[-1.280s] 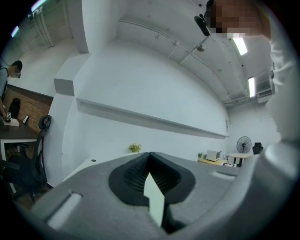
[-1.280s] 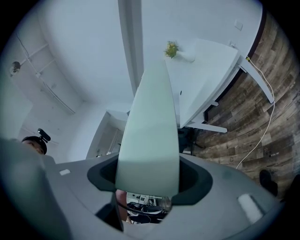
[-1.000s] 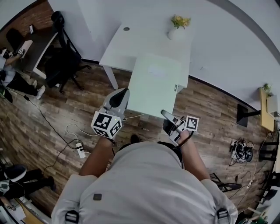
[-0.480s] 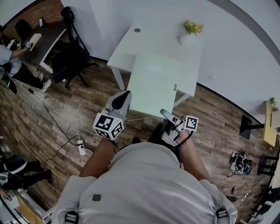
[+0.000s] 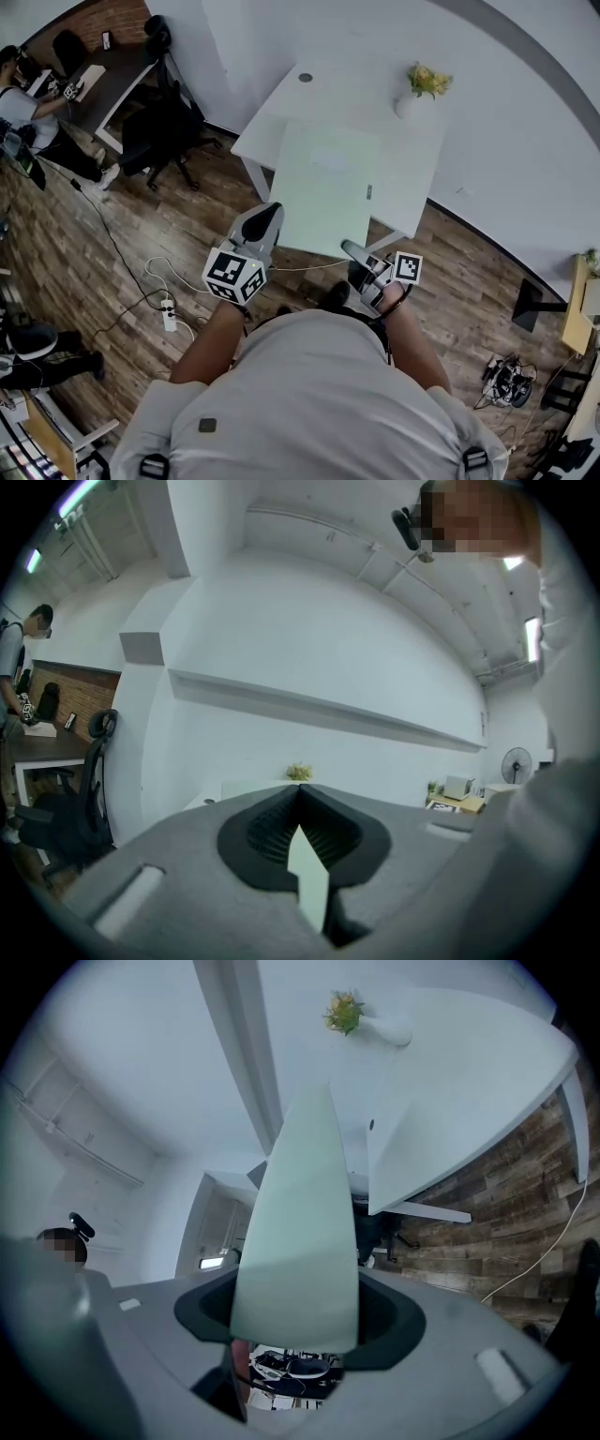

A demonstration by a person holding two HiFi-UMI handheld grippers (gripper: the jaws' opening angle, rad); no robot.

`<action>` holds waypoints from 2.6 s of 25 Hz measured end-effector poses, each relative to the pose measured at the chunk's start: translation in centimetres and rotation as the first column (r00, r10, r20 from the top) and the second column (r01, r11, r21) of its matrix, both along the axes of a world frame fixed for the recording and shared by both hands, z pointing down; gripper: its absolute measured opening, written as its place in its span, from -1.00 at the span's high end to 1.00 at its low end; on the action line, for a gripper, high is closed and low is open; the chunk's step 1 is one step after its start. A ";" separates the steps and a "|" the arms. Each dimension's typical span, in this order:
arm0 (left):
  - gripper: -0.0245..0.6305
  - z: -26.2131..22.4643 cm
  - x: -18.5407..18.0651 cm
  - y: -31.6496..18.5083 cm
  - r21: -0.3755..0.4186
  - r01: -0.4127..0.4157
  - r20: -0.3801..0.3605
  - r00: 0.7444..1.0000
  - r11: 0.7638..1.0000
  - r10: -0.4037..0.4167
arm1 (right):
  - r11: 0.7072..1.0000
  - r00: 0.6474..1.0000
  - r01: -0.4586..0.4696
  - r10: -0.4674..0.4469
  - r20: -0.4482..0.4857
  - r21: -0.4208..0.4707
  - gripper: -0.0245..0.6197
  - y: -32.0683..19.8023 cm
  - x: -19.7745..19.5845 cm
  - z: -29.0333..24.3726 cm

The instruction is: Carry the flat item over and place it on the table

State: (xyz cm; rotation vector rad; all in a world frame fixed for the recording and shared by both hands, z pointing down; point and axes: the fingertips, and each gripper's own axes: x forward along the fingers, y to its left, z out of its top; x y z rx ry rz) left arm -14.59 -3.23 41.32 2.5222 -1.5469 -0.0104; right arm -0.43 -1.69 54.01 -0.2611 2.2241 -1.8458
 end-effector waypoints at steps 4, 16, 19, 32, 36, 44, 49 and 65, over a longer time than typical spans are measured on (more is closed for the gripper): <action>0.93 0.4 2.9 -3.4 0.003 0.008 0.007 1.000 1.000 -0.008 | 1.000 1.000 0.008 -0.008 0.002 0.002 -0.01 -3.1 3.0 0.3; 0.93 0.1 10.7 -9.8 0.018 0.035 0.029 0.999 0.999 -0.036 | 1.000 1.000 -0.008 0.008 0.012 0.017 -0.01 -9.9 12.1 -0.3; 0.93 0.5 12.1 -11.0 0.010 0.027 0.032 0.999 1.000 -0.027 | 1.000 1.000 -0.019 0.019 0.016 0.000 -0.01 -10.5 13.4 0.3; 0.93 1.4 15.1 -16.3 -0.004 -0.042 0.015 0.999 0.999 0.042 | 0.996 0.997 -0.083 0.083 -0.003 -0.023 -0.01 -14.2 16.2 1.6; 0.93 1.5 14.4 -18.4 -0.010 -0.044 0.013 0.999 0.999 0.044 | 0.995 0.996 -0.094 0.094 -0.011 -0.042 -0.01 -16.2 16.0 2.1; 0.93 3.3 12.4 -21.1 -0.063 -0.045 0.009 0.999 0.997 0.045 | 0.993 0.995 -0.100 0.098 -0.034 -0.068 -0.01 -19.3 14.1 3.6; 0.93 4.8 10.5 -23.6 -0.102 -0.045 0.007 0.999 0.994 0.046 | 0.990 0.993 -0.109 0.104 -0.056 -0.093 -0.01 -22.1 12.6 5.0; 0.93 11.3 5.4 -29.1 -0.247 -0.039 -0.016 0.999 0.968 0.036 | 0.970 0.977 -0.143 0.107 -0.186 -0.194 -0.02 -29.8 9.7 12.7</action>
